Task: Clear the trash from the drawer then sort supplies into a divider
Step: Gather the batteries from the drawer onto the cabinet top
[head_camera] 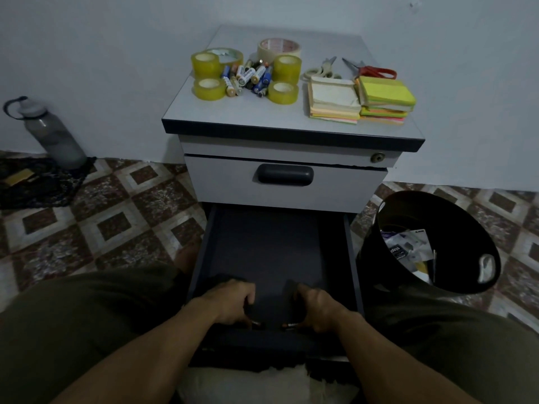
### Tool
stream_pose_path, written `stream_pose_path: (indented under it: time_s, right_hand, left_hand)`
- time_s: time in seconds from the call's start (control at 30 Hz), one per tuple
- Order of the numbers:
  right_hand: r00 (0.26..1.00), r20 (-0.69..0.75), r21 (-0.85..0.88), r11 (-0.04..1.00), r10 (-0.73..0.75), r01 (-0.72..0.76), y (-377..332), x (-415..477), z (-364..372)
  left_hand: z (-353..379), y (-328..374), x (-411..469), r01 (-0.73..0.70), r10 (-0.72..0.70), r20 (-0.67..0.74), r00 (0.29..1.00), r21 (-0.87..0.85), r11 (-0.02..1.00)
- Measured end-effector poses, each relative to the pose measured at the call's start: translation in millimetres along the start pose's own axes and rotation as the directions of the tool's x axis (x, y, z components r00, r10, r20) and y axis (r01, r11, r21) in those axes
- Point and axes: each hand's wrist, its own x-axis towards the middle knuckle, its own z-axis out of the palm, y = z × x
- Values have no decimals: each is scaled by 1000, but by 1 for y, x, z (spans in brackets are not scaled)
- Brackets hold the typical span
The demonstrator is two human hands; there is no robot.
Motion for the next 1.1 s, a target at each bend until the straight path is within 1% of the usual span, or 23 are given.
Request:
stream_pose_path:
  time_s: [0.03, 0.07, 0.13, 0.23, 0.27, 0.3, 0.4, 0.47, 0.53, 0.6, 0.67, 0.73, 0.83, 0.93, 1.0, 1.03, 1.1]
  right_hand:
    - [1000, -21, 34, 999, 9, -8, 2, 1, 1]
    - [999, -40, 87, 996, 28, -24, 3, 1, 1]
    - [996, -65, 177, 983, 61, -49, 5, 2, 1]
    - [996, -71, 183, 982, 57, -44, 7, 3, 2]
    - [996, -73, 157, 987, 42, -30, 6, 3, 2]
    - [997, -75, 130, 991, 29, -19, 6, 4, 3]
    - [988, -156, 91, 996, 24, -10, 7, 8, 6]
    - [977, -211, 128, 992, 43, -16, 10, 10, 6]
    - [971, -227, 178, 984, 69, -28, 11, 11, 3]
    - [970, -224, 224, 974, 89, -38, 13, 12, 2]
    - [973, -215, 206, 978, 84, -39, 13, 13, 2]
    - [974, -214, 189, 981, 77, -36, 13, 14, 4]
    - [978, -197, 187, 982, 73, -35, 12, 15, 5]
    - [978, -190, 198, 979, 86, -48, 11, 17, 6]
    - [977, -189, 213, 975, 104, -62, 12, 18, 7]
    - [977, -185, 229, 971, 108, -64, 13, 19, 8]
    - [977, -181, 254, 965, 114, -66, 13, 20, 9]
  left_hand:
    - [1, 0, 0, -13, 13, -27, 1000, 5, 1000]
    - [2, 0, 1, -25, 23, -56, 998, -28, 999]
    - [1, 1, 1, -30, 9, -104, 995, -206, 978]
    - [-10, 3, -2, 10, -109, -168, 980, -504, 864]
    - [-14, 3, -3, 17, -148, -192, 970, -556, 831]
    - [-18, 2, -3, 15, -175, -226, 958, -572, 820]
    - [-18, 0, -1, 20, -209, -322, 923, -503, 864]
    - [-14, -3, 1, 55, -208, -330, 921, -417, 907]
    - [-13, -6, 2, 83, -191, -300, 935, -339, 937]
    - [-12, -8, 3, 106, -157, -231, 960, -221, 970]
    - [-9, -8, 2, 133, -140, -148, 979, -59, 989]
    - [-6, -6, 1, 169, -164, -128, 978, 31, 985]
    - [-4, -2, -1, 201, -191, -163, 968, 43, 979]
    - [-7, -1, -4, 188, -174, -168, 970, 71, 980]
    - [-12, 5, -4, 210, -186, -151, 971, 155, 965]
    - [-13, 10, -3, 239, -215, -135, 967, 188, 953]
    - [-15, 17, -3, 297, -290, -68, 955, 167, 940]
